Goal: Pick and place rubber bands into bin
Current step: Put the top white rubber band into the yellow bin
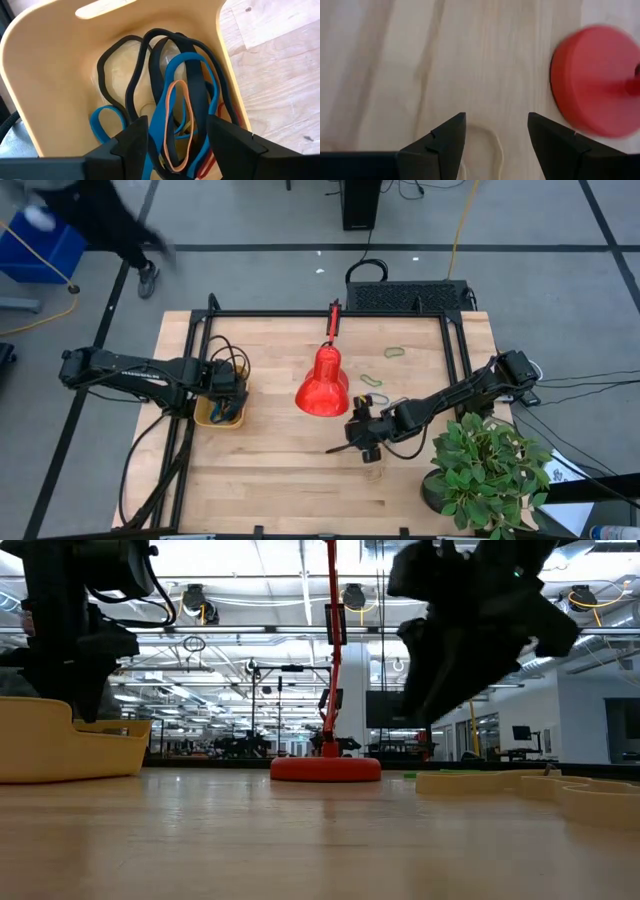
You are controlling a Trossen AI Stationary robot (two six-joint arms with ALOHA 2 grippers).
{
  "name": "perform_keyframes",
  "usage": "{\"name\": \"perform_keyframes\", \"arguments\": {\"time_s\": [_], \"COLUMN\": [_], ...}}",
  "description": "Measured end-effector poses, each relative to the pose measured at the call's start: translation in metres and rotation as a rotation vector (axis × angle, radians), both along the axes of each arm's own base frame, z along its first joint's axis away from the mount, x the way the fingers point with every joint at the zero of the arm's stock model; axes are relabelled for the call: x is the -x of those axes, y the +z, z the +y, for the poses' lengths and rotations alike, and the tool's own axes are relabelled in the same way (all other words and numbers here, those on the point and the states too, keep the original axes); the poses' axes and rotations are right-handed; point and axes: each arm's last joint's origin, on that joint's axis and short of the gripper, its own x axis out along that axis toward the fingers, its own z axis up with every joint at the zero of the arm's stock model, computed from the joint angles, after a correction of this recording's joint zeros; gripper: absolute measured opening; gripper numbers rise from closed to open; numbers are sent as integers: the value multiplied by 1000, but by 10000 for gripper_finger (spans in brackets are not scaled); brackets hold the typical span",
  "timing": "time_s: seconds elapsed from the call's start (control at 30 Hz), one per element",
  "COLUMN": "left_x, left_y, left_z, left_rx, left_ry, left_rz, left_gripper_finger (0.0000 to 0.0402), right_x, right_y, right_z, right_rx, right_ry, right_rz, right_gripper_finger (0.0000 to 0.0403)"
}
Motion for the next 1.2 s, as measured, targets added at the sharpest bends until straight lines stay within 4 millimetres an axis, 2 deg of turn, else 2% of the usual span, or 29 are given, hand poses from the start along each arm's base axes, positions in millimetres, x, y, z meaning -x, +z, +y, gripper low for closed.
{"name": "perform_keyframes", "arguments": {"time_s": [0.17,0.27,0.57,0.67,0.87,1.1,1.2], "left_x": [0,0,0,0,0,0,0], "left_y": [0,0,0,0,0,0,0], "left_z": [0,0,0,0,0,0,0], "left_rx": [0,0,1,1,1,3,2], "left_ry": [0,0,16,18,19,19,19], "left_rz": [-1,-3,-7,-7,-7,-7,-9], "left_gripper_finger": [205,202,198,196,204,195,189], "right_x": [4,4,23,28,37,32,29], "right_y": [-3,-5,-47,-55,-64,-64,-61], "right_z": [-6,-11,-32,-36,-40,-39,-37], "right_rx": [60,28,-41,-60,-121,-159,-173], "right_ry": [-34,-20,-98,-130,-113,-96,-85], "right_rz": [51,69,90,94,140,87,38], "right_gripper_finger": [210,210,209,199,138,20,9]}}
